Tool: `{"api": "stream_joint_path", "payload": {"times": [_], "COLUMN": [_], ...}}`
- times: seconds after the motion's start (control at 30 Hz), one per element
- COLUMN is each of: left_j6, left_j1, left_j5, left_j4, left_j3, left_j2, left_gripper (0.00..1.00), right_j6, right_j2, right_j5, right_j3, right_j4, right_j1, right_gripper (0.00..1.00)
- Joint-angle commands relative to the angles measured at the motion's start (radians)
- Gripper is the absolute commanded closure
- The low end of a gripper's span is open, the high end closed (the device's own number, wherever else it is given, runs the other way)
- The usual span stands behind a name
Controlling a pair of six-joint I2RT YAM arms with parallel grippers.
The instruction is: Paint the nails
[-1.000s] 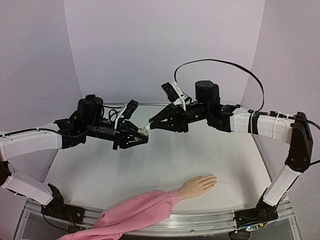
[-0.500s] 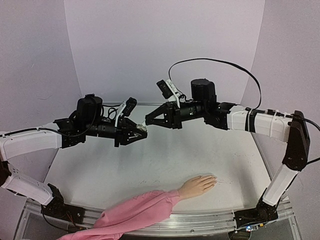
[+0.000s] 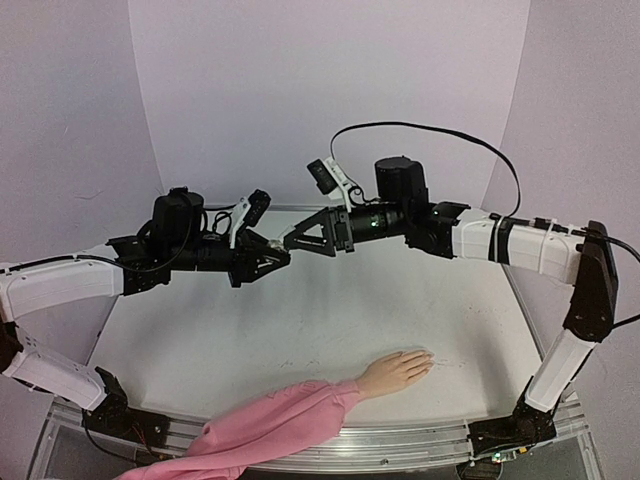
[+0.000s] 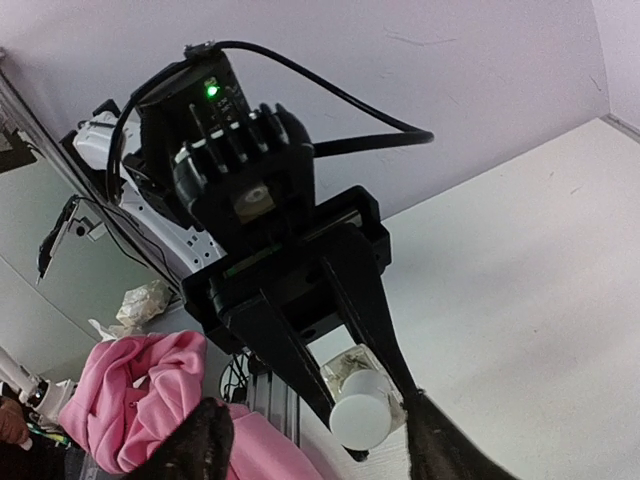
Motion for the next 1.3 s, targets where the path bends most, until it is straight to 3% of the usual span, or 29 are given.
{"api": "stream_joint_path", "payload": {"times": [0.0, 0.1, 0.23, 0.67, 1.27], "left_j6": [0.040, 0.040, 0.035, 0.040, 0.043], "left_j1": [0.006, 0.006, 0.005, 0.001, -0.004], "left_j5": [-0.039, -0.036, -0.027, -0.025, -0.022], "left_j4": [0.053, 0.050, 0.049, 0.040, 0.035], "left_j3": [0.008, 0.009, 0.012, 0.018, 0.028], "left_j2": [-0.020, -0.018, -0.014, -0.014, -0.003], "left_gripper": [1.00, 1.00, 1.00, 1.00, 1.00], "right_j6": [0.089, 0.083, 0.085, 0.081, 0.068], "right_j2": [-0.016, -0.017, 0.011, 0.054, 0.077], "right_j5": [0.017, 0.042, 0.049, 0.028, -0.004], "right_j3": [0.052, 0.067, 0.109, 0.155, 0.177], "right_j4": [-0.012, -0.059, -0.103, -0.112, -0.111], "right_j1": [-0.012, -0.012, -0.011, -0.011, -0.009], "right_gripper": [0.30, 0.27, 0.31, 0.55, 0.72]}}
